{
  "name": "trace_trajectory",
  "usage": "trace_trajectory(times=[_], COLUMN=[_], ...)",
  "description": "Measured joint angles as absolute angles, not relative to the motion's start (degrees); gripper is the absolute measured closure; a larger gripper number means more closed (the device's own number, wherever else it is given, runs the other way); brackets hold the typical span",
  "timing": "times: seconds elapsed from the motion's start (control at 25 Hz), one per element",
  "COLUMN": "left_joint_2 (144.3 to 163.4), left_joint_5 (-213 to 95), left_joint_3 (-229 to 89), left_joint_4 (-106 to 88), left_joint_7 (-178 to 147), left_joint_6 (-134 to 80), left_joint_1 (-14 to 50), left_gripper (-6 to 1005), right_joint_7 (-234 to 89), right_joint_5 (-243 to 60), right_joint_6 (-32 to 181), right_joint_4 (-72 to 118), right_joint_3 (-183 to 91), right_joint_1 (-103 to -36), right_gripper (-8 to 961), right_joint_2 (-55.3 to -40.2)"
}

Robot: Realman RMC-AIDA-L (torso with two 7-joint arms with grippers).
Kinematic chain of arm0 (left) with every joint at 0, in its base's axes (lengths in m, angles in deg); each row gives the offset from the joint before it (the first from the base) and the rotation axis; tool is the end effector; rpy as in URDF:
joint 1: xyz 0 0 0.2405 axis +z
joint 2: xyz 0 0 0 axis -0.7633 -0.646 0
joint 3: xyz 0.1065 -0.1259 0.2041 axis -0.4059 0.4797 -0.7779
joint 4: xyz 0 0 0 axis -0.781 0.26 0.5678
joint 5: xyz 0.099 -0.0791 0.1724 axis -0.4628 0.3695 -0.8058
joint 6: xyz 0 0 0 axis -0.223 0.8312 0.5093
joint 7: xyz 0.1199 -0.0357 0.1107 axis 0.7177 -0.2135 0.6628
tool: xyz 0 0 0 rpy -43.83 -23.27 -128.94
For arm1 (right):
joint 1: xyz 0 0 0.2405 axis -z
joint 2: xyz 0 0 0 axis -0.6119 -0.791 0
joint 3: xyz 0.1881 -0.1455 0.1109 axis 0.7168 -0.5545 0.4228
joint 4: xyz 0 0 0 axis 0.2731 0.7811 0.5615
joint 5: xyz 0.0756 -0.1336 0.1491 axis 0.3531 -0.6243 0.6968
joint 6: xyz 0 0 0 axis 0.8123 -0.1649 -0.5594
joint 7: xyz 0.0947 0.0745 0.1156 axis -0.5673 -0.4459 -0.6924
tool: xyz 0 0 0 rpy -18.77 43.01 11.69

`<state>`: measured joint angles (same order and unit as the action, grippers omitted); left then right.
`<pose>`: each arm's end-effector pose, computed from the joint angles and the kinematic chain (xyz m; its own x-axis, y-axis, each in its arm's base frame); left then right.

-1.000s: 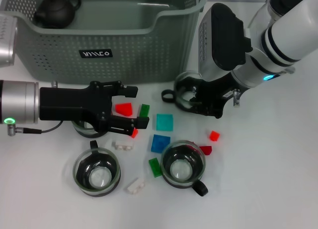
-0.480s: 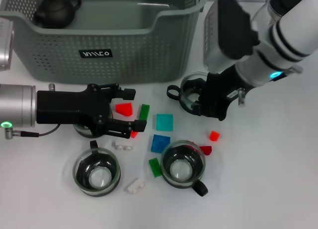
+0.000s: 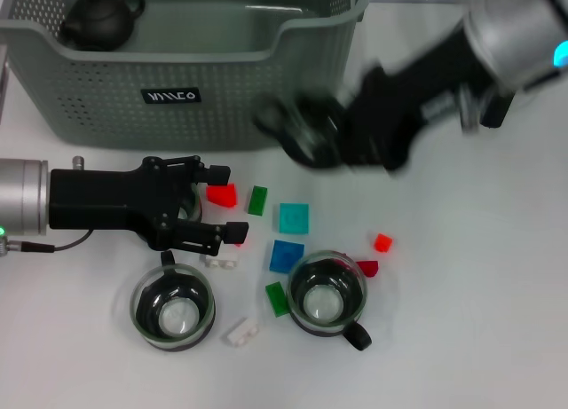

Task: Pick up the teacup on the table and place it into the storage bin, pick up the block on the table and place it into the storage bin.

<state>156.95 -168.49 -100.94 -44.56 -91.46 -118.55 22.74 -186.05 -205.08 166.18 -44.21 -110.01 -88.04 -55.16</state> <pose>-0.2805 0.3001 -0.0184 0.8050 0.3700 0.4639 0.4277 -0.9037 -0.0215 0.0710 0.3598 -0.0379 0.9954 -0.0338 0.0898 -0.0383 -0.9981 0.0487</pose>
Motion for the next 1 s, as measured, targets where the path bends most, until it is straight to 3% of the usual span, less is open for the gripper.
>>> trace_trajectory(times=[0.44, 0.8, 1.0], left_joint_2=[157.04, 157.42, 157.49], left_joint_5=[-168.5, -168.0, -167.4], left_joint_3=[-100.9, -100.4, -99.4], left_joint_4=[-44.2, -44.1, -44.1], left_joint_7=[-89.2, -87.2, -87.2], left_joint_6=[-117.9, -115.8, -114.6], left_joint_1=[22.3, 22.5, 22.5], left_gripper=[51, 51, 51], right_joint_7=[-186.0, -173.8, -167.8], right_joint_5=[-194.2, -195.8, -197.1], right_joint_6=[154.8, 130.7, 116.9], right_joint_4=[-40.3, -17.4, -6.0], right_joint_3=[-98.1, -99.8, -102.9], right_joint_1=[-99.1, -104.8, -107.8], right_gripper=[891, 888, 887], right_joint_2=[-54.73, -54.53, -55.14])
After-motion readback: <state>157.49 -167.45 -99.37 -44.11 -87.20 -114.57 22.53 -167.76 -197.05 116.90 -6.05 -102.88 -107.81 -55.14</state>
